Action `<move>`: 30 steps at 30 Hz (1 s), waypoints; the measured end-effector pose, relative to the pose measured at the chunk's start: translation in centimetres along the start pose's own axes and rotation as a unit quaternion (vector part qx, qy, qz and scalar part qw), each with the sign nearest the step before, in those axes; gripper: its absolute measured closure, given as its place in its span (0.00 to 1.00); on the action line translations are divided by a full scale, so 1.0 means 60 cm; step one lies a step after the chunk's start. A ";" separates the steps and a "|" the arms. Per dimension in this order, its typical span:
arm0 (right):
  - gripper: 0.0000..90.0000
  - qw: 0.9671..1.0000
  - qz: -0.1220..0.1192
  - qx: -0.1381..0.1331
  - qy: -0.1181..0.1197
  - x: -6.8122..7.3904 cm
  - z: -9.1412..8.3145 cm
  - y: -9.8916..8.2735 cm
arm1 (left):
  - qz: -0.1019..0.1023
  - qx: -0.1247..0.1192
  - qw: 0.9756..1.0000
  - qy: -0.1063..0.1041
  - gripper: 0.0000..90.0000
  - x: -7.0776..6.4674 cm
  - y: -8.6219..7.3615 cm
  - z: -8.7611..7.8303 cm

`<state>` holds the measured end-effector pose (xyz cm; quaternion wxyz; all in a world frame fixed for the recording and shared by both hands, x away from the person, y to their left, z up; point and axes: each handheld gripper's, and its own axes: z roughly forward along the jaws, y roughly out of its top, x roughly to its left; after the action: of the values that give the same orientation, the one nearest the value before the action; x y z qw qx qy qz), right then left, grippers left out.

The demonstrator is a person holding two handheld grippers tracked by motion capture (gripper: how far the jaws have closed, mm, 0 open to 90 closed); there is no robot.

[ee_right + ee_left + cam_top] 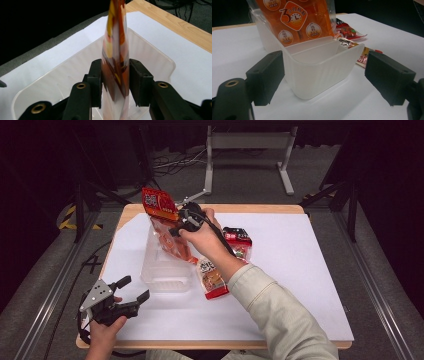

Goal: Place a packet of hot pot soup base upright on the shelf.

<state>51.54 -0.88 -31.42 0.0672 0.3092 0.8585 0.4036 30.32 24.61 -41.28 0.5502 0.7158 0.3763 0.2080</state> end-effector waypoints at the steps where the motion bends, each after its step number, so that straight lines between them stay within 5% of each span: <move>1: 0.72 1.000 0.000 0.005 -0.001 0.000 0.003 0.002 | 0.000 0.000 1.000 0.000 0.19 0.000 0.000 0.000; 10: 0.78 1.000 -0.004 0.010 -0.020 0.000 0.020 0.004 | 0.002 -0.002 1.000 0.000 0.19 0.000 0.000 -0.001; 20: 0.78 0.997 -0.007 -0.076 -0.032 0.006 -0.006 -0.005 | 0.001 -0.002 1.000 0.000 0.19 0.001 0.000 0.000; 25: 0.78 0.992 0.020 -0.121 -0.027 0.008 -0.002 -0.021 | 0.001 -0.003 1.000 0.000 0.19 0.001 0.000 -0.002; 30: 0.78 0.991 0.031 -0.127 -0.034 0.005 0.020 -0.053 | 0.002 -0.004 1.000 0.001 0.19 0.001 0.000 -0.002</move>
<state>50.22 -1.46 -34.50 0.1225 0.3376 0.7875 0.5009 30.28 24.74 -41.27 0.5522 0.7143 0.3746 0.2109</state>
